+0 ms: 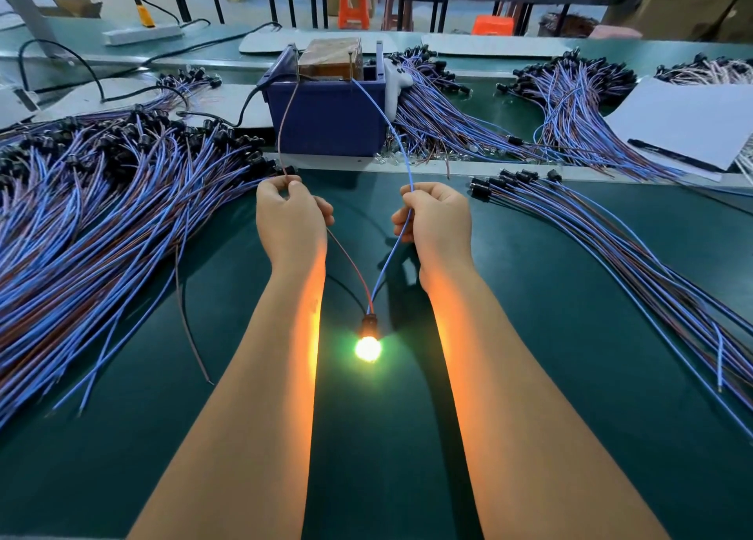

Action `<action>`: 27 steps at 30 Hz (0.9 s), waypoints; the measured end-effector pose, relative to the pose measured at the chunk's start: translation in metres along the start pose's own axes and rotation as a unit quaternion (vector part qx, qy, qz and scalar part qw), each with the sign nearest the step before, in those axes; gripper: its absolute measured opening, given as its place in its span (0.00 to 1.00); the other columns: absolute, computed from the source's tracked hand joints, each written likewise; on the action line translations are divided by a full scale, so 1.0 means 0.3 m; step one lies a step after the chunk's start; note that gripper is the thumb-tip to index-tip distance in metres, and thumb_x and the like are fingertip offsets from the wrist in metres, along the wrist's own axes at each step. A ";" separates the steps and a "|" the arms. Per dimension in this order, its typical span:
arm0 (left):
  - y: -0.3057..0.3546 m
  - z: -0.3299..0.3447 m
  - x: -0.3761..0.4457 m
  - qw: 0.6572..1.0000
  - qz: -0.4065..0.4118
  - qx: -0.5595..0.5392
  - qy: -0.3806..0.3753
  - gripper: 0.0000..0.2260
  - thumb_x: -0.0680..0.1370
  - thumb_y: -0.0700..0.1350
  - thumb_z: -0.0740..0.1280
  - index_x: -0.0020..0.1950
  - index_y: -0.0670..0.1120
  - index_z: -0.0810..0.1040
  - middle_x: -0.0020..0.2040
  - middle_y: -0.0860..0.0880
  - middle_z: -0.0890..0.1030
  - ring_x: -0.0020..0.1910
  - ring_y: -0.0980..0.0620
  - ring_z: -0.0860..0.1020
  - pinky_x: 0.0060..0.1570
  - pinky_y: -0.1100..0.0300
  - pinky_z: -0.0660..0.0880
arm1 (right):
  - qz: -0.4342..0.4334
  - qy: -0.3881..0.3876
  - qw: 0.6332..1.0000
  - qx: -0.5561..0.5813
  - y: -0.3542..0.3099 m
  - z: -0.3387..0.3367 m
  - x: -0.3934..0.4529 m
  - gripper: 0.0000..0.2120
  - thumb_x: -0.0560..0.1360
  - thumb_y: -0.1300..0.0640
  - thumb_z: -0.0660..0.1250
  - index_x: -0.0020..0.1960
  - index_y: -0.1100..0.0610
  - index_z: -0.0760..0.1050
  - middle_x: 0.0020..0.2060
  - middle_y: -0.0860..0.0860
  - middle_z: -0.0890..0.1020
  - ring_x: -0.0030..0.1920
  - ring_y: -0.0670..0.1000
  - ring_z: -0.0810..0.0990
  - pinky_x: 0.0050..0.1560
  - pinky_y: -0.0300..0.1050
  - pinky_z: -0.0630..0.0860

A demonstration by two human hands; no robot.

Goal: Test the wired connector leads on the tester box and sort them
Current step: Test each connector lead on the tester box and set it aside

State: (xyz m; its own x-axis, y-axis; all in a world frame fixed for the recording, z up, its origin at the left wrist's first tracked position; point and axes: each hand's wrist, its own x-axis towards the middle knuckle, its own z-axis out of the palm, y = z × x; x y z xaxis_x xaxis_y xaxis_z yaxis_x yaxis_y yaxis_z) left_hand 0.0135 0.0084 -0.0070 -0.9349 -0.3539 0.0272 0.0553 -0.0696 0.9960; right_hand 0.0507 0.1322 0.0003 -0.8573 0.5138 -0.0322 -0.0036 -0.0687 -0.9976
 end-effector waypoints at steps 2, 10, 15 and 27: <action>0.000 -0.001 0.000 1.000 0.000 -0.001 -0.002 0.08 0.81 0.41 0.54 0.47 0.51 0.70 0.23 0.54 0.77 0.25 0.55 0.74 0.37 0.58 0.74 | -0.003 -0.003 1.000 -0.002 0.000 -0.002 0.000 0.07 0.76 0.66 0.60 0.48 0.60 0.77 0.25 0.50 0.77 0.28 0.49 0.75 0.28 0.36 0.72; 0.000 -0.003 -0.006 1.000 0.006 0.003 -0.016 0.08 0.80 0.41 0.55 0.48 0.51 0.71 0.24 0.54 0.77 0.26 0.56 0.74 0.35 0.62 0.72 | -0.004 -0.013 1.000 -0.003 0.002 -0.002 -0.002 0.08 0.76 0.66 0.59 0.49 0.61 0.77 0.27 0.51 0.77 0.30 0.49 0.75 0.27 0.35 0.72; 0.001 -0.002 -0.007 0.999 0.013 0.013 -0.031 0.08 0.81 0.41 0.56 0.48 0.52 0.72 0.24 0.54 0.77 0.26 0.56 0.74 0.39 0.57 0.74 | -0.004 -0.011 1.000 -0.002 0.001 -0.001 -0.001 0.08 0.77 0.66 0.59 0.49 0.61 0.77 0.26 0.51 0.77 0.31 0.50 0.76 0.27 0.35 0.71; 0.011 0.014 -0.026 0.990 0.021 0.061 -0.123 0.07 0.78 0.45 0.66 0.42 0.52 0.81 0.36 0.53 0.77 0.31 0.62 0.72 0.36 0.68 0.72 | -0.074 -0.089 0.991 -0.065 0.011 0.026 -0.018 0.08 0.76 0.66 0.62 0.43 0.57 0.77 0.26 0.50 0.76 0.28 0.48 0.75 0.31 0.41 0.74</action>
State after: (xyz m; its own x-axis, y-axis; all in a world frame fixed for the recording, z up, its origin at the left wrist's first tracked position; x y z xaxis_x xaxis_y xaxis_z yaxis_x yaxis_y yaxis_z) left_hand 0.0194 0.0149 -0.0037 -0.9906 -0.1158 0.0732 0.0667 0.0586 0.9961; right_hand 0.0514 0.1227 -0.0025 -0.9300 0.3495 0.1138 -0.0791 0.1121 -0.9905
